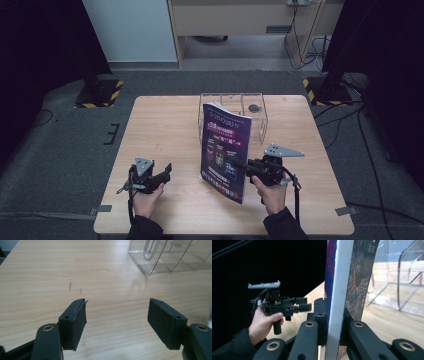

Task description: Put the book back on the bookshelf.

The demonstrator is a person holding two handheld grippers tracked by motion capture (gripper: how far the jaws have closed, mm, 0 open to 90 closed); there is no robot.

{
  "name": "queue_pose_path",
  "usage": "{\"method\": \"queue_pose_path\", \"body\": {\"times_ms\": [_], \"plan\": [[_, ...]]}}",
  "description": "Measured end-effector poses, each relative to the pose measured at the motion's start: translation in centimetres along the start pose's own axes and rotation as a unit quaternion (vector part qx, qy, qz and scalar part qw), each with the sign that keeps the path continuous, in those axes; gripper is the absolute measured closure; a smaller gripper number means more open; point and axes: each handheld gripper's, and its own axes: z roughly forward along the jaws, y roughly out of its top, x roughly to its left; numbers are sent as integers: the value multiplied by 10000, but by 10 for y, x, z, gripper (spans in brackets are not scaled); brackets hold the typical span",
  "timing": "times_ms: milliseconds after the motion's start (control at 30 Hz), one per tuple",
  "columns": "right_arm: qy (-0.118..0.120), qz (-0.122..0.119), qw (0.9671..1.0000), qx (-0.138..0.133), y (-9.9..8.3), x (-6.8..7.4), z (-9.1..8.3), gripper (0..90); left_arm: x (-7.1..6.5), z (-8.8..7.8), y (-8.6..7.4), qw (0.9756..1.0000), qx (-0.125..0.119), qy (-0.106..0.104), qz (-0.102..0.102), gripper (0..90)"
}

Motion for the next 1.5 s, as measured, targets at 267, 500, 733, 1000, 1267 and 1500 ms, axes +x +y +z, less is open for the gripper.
{"method": "queue_pose_path", "body": {"times_ms": [267, 500, 733, 1000, 1267, 1500], "plan": [[-120, -158, 9997, -162, 14, 1, -8, 830, 8, 13, -10, 9985, 532, 157, 14, 256], [-208, -214, 9992, -260, 24, 2, -14, 830, 11, 19, -15, 9965, 775, 313, 100, 223], [-316, -231, 9986, -367, 32, -1, -20, 830, 14, 24, -19, 9954, 867, 388, 107, 202], [-424, -281, 9975, -489, 43, -4, -29, 830, 13, 26, -20, 9943, 965, 405, 181, 175], [-595, -322, 9959, -597, 54, -8, -37, 830, 13, 27, -20, 9941, 986, 413, 190, 149], [-705, -333, 9945, -696, 61, -12, -43, 830, 12, 28, -19, 9936, 1028, 426, 213, 119]]}}
